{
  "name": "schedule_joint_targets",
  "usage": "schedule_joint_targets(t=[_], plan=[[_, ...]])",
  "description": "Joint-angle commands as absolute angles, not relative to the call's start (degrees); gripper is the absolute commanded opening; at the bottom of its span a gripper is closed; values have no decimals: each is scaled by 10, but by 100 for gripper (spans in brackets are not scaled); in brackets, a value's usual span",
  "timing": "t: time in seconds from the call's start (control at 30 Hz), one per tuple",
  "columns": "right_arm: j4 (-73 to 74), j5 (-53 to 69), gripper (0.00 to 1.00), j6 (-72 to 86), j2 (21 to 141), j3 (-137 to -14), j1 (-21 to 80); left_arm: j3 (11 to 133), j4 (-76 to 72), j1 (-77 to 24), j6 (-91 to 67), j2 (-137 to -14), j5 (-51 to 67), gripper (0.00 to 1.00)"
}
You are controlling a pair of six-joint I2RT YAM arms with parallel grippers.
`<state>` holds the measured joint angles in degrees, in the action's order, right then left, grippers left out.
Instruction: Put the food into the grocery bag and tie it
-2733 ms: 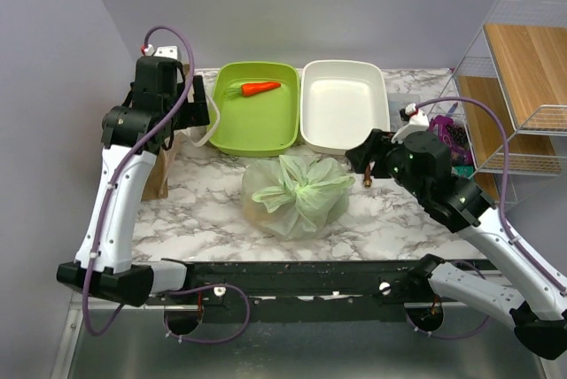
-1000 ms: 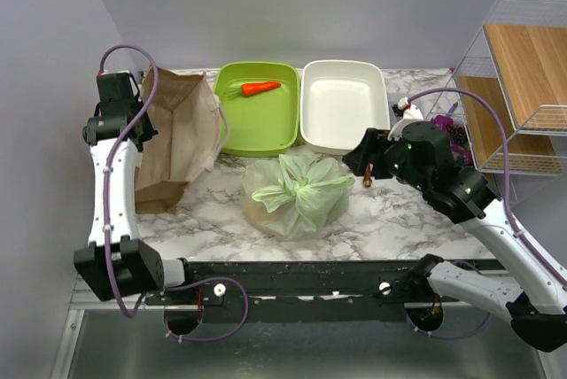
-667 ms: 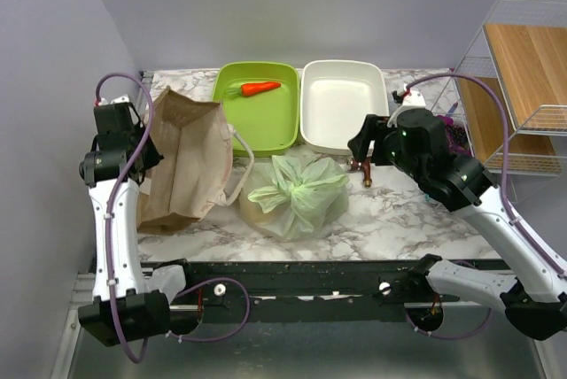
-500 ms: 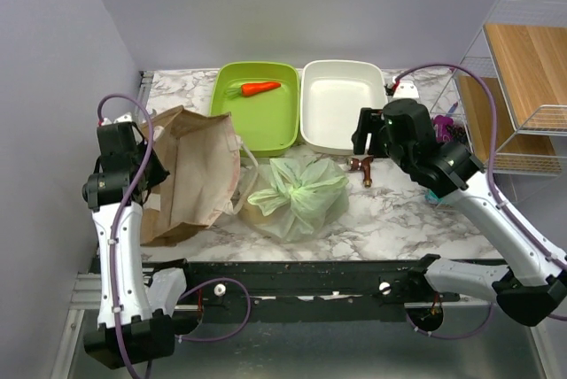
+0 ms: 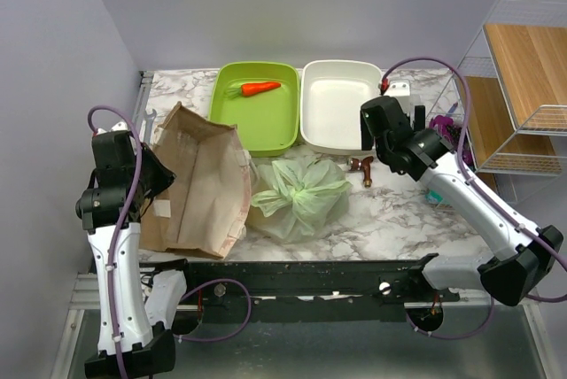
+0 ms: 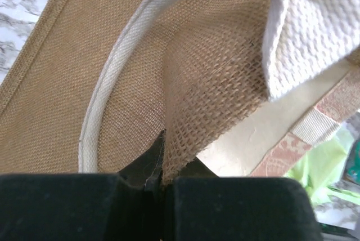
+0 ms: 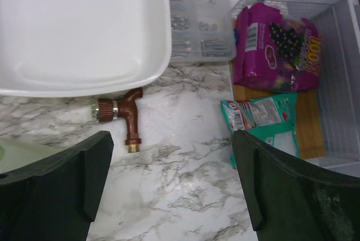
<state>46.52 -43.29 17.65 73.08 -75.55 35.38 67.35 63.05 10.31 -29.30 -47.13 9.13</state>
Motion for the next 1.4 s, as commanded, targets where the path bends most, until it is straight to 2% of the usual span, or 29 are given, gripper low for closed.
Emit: schedule_joint_targets(t=[0.0, 0.4, 0.73, 1.17, 1.37], plan=[[448, -502, 95, 165, 751, -717, 326, 706, 647, 97, -336, -466, 145, 0], [336, -495, 97, 172, 864, -666, 191, 717, 687, 68, -352, -462, 184, 0], [282, -513, 98, 153, 974, -703, 109, 753, 721, 48, -336, -458, 206, 0], [203, -527, 97, 80, 1039, -708, 44, 736, 712, 47, -333, -440, 226, 0], [192, -496, 92, 80, 1064, -722, 16, 736, 707, 47, -332, -445, 226, 0]])
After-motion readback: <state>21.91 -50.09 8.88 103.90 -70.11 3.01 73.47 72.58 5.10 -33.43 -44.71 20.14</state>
